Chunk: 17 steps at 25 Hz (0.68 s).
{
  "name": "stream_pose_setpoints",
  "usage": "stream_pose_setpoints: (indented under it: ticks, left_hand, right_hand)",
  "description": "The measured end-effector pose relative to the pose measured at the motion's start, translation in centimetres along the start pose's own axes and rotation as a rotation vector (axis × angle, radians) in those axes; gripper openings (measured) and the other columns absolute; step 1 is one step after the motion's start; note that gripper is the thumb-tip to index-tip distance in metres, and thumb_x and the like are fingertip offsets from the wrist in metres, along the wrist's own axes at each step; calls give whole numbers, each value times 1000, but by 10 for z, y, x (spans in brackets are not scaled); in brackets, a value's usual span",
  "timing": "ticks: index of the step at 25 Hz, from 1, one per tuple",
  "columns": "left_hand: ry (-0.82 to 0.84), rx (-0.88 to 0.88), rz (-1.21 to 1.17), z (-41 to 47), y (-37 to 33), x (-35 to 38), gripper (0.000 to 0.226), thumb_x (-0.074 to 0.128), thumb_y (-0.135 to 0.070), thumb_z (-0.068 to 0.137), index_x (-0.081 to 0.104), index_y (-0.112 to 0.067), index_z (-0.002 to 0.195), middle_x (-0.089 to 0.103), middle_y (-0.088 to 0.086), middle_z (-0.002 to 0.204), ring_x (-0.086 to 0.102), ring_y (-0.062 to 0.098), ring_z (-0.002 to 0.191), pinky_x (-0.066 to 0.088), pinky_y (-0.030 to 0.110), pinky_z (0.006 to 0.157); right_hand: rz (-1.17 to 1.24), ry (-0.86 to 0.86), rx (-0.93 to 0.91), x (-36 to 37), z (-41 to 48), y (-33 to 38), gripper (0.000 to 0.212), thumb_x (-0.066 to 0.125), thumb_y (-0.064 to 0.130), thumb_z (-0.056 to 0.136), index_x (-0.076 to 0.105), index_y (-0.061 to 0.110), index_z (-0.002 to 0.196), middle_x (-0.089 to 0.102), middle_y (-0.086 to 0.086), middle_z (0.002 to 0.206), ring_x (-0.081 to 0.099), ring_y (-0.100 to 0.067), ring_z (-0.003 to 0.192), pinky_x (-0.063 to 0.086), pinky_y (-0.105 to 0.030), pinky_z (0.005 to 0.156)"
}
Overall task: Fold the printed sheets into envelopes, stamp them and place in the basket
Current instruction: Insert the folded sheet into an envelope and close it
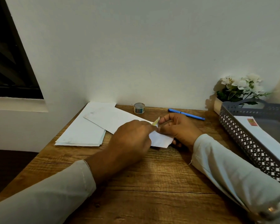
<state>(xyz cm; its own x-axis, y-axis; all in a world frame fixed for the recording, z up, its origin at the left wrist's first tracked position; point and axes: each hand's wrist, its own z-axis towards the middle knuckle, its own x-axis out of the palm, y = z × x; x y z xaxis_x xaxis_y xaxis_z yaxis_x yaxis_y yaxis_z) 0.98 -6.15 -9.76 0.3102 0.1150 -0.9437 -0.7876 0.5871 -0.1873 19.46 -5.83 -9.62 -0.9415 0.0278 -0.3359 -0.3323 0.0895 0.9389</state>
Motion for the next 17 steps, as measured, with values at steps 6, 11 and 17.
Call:
stream_pose_setpoints:
  ticks: [6,11,17]
  left_hand:
    - [-42,-69,12,4,15,0,51,54,-28,100,42,-31,150,45,-6,154,44,17,137,39,35,114]
    - [-52,-57,-29,0,12,0,51,54,-28,99,43,-30,149,46,-7,153,44,16,137,39,35,114]
    - [-167,69,-101,-10,0,4,47,54,-27,96,51,-31,143,57,-8,142,51,12,128,42,29,103]
  right_hand:
    - [58,40,87,-9,-4,1,25,70,8,90,62,11,113,70,-12,74,49,-16,40,38,-24,36]
    - [131,16,78,-5,-5,2,30,73,3,87,60,11,113,72,-18,81,53,-19,44,44,-29,41]
    - [264,-18,46,9,-6,0,34,77,9,86,58,12,115,75,-14,78,59,-23,49,49,-33,47]
